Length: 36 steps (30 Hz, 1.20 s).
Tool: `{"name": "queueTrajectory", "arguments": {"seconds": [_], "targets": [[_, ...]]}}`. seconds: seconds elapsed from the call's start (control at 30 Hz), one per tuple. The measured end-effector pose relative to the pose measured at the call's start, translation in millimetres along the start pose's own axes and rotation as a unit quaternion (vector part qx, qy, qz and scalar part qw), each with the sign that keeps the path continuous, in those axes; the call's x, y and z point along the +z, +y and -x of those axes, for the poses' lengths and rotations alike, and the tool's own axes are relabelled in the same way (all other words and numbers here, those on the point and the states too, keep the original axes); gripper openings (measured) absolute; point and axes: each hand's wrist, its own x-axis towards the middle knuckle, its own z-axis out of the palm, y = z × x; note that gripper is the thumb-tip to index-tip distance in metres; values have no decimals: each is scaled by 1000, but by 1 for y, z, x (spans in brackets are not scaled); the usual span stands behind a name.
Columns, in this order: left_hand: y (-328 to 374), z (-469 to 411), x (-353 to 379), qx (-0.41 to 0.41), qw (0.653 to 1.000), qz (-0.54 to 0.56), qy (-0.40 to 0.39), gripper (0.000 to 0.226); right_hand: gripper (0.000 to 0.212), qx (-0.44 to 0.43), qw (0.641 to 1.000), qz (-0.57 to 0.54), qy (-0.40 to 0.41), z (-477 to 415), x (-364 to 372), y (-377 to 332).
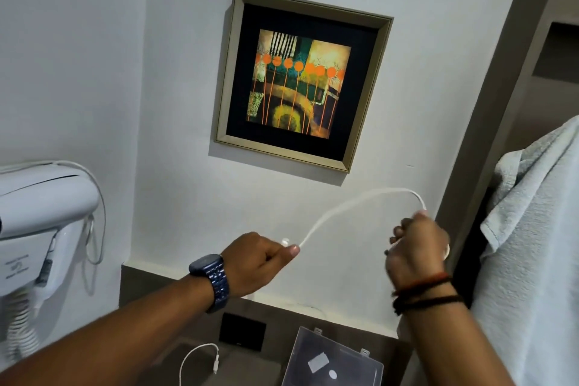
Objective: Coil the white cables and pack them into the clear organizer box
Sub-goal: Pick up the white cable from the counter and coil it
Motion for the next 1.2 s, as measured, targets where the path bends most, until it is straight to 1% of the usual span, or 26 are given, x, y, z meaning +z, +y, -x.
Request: {"name": "queueTrajectory", "arguments": {"seconds": [0.07, 0.13, 0.2, 0.27, 0.33, 0.43, 0.5, 0.53, 0.57, 0.6, 0.63, 0.7, 0.77, 0.8, 0.83, 0.87, 0.9, 0.93, 0.97, 1.0, 1.03, 1.07, 1.1, 1.13, 1.17, 1.2], "targets": [[-9, 7, 3, -18, 1000, -16, -18, 63, 30, 75, 992, -87, -59, -14, -8, -9], [-16, 8, 1, -52, 998, -20, 0, 64, 29, 93, 984, -21, -148, -14, -12, -13], [-27, 3, -6, -109, 992, -2, 57, 61, 31, 129, 960, 57, -242, -5, -18, -13], [-38, -2, -13, -171, 981, 11, 92, 56, 36, 217, 914, 28, -341, 12, -24, -18], [-47, -4, -13, -202, 977, -10, 73, 55, 40, 271, 854, -45, -442, 34, -25, -28], [-52, -2, 0, -212, 976, -15, 37, 52, 42, 249, 751, -63, -609, 87, -17, -40], [-47, -8, 11, -195, 980, 15, 39, 50, 45, 257, 684, -43, -682, 127, -10, -42], [-43, -13, 14, -187, 981, 21, 44, 49, 45, 250, 668, -29, -700, 140, -9, -42], [-35, -19, 14, -192, 978, 47, 64, 43, 44, 240, 668, -37, -703, 150, -5, -36], [-28, -24, 13, -198, 973, 81, 89, 37, 40, 183, 682, -42, -706, 158, -5, -28], [-23, -28, 11, -193, 970, 101, 107, 33, 37, 87, 692, -46, -715, 165, -6, -22], [-16, -28, 9, -148, 976, 118, 103, 44, 31, 7, 713, -130, -689, 166, -3, -26], [-11, -20, 6, -128, 981, 133, 61, 69, 9, 6, 740, -279, -612, 157, -3, -56], [-11, -16, 8, -131, 983, 121, 45, 74, 8, 4, 759, -329, -562, 144, -4, -62], [-13, -11, 10, -133, 984, 112, 41, 73, 8, -56, 799, -329, -499, 130, -5, -62], [-15, -8, 11, -134, 984, 109, 41, 71, 6, -147, 854, -277, -415, 112, -8, -65], [-18, -5, 11, -129, 985, 103, 46, 70, 4, -271, 897, -175, -302, 90, -10, -67], [-20, -3, 8, -123, 987, 91, 58, 70, 5, -401, 897, -11, -189, 68, -13, -65], [-22, -1, 3, -119, 987, 79, 72, 70, 14, -487, 847, 179, -116, 49, -15, -56], [-25, -2, -2, -116, 987, 70, 91, 71, 30, -506, 775, 364, -100, 34, -20, -42], [-28, -3, -8, -114, 985, 62, 113, 73, 46, -458, 703, 529, -123, 24, -26, -26], [-31, -6, -14, -112, 983, 54, 134, 73, 56, -404, 643, 633, -150, 21, -33, -11], [-33, -9, -18, -109, 982, 49, 150, 74, 60, -367, 601, 689, -173, 21, -38, 3], [-34, -13, -21, -103, 981, 42, 157, 75, 60, -341, 572, 720, -195, 21, -43, 16], [-33, -17, -22, -96, 982, 34, 159, 76, 60, -312, 561, 735, -218, 22, -44, 25], [-32, -20, -23, -92, 982, 27, 161, 76, 63, -265, 566, 738, -256, 24, -44, 29]]}}
